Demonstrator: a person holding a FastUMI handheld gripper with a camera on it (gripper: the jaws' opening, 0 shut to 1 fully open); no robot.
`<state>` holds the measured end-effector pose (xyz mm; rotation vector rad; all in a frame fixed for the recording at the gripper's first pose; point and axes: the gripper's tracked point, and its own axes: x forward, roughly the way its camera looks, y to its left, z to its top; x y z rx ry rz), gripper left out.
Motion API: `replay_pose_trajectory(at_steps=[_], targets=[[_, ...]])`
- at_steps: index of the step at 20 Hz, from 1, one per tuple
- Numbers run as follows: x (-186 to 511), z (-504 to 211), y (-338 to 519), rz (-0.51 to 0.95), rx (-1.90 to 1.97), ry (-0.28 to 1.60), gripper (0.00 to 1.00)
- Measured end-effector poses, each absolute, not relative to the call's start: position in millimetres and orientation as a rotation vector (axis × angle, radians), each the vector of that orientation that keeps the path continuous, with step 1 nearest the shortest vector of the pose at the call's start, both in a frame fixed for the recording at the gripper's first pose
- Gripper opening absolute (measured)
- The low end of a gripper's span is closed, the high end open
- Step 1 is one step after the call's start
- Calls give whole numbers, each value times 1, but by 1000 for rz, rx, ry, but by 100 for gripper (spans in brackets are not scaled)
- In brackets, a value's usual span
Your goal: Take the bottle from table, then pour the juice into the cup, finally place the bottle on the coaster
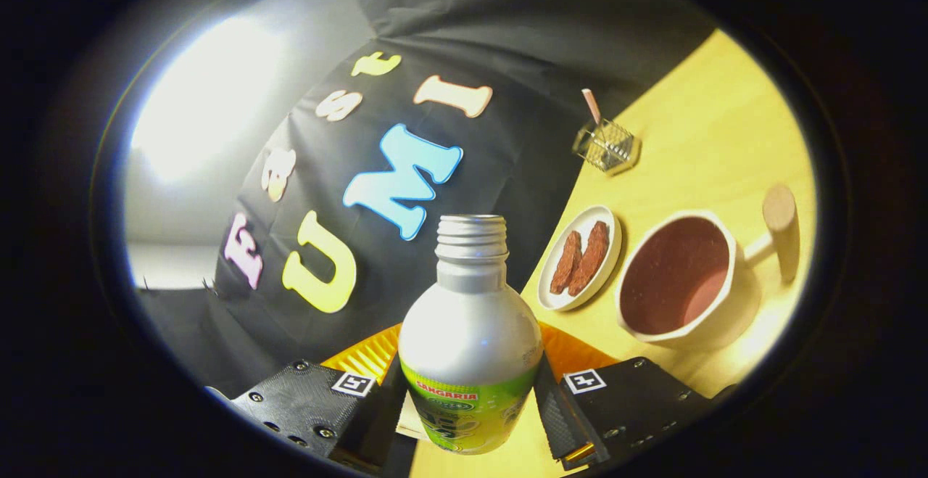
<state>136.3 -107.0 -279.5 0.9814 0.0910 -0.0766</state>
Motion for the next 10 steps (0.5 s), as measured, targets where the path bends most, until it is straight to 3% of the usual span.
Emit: replay_pose_trajectory(at_steps=[10], targets=[[138, -233, -104, -152, 288, 124, 79]])
